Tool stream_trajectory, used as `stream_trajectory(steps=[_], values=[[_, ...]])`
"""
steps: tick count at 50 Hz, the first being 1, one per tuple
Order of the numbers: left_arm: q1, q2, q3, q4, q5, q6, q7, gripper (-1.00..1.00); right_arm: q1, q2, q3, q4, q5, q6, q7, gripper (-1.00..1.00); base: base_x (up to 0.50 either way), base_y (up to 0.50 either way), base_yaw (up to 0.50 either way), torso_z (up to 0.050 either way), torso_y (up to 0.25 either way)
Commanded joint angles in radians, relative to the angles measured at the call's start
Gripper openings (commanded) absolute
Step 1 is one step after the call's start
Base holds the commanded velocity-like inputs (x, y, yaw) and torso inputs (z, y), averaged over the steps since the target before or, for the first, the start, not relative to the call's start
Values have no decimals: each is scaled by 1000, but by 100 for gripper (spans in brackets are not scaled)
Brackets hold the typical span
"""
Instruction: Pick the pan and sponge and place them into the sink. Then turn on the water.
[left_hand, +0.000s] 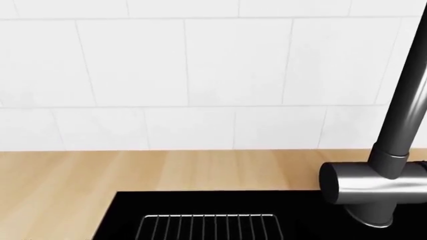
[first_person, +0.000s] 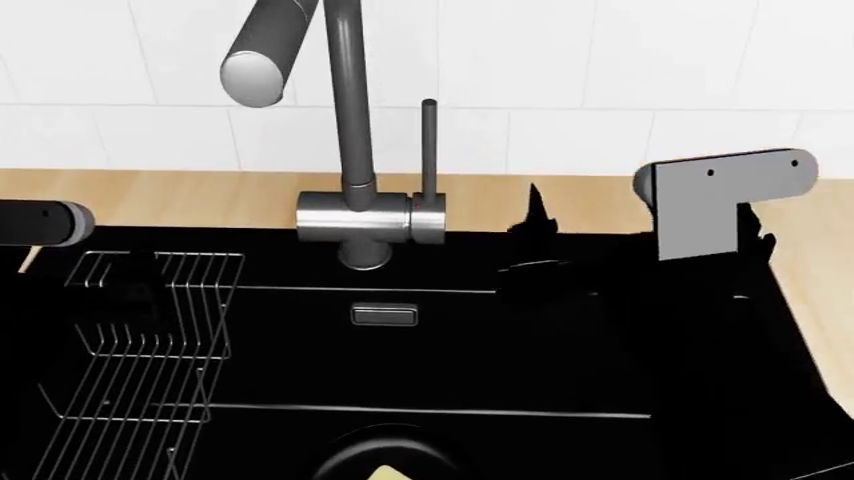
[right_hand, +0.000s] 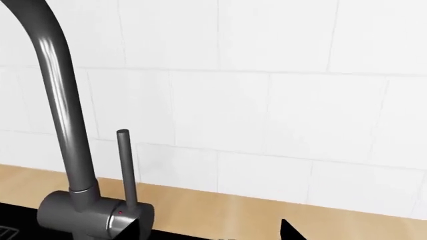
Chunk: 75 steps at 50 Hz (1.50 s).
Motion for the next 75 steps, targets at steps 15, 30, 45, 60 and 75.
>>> stream_trajectory(steps=[15,30,45,60,75], values=[[14,-5,-4,-6,2,9,2,100,193,-172,-109,384,-107,-131,-168,100,0,0,0,0,0],[23,-11,-6,-3,2,14,7,100,324,-279,-139,700,-172,-273,-262,100,0,0,0,0,1],[28,-12,-9,-8,2,17,10,100,396,-370,-156,902,-192,-369,-334,100,0,0,0,0,0],[45,-32,-19,3,-4,28,17,100,508,-462,-151,1224,-222,-527,-357,100,0,0,0,0,0],[30,5,-8,-26,11,23,5,100,529,-484,-102,1228,-287,-475,-371,100,0,0,0,0,0]])
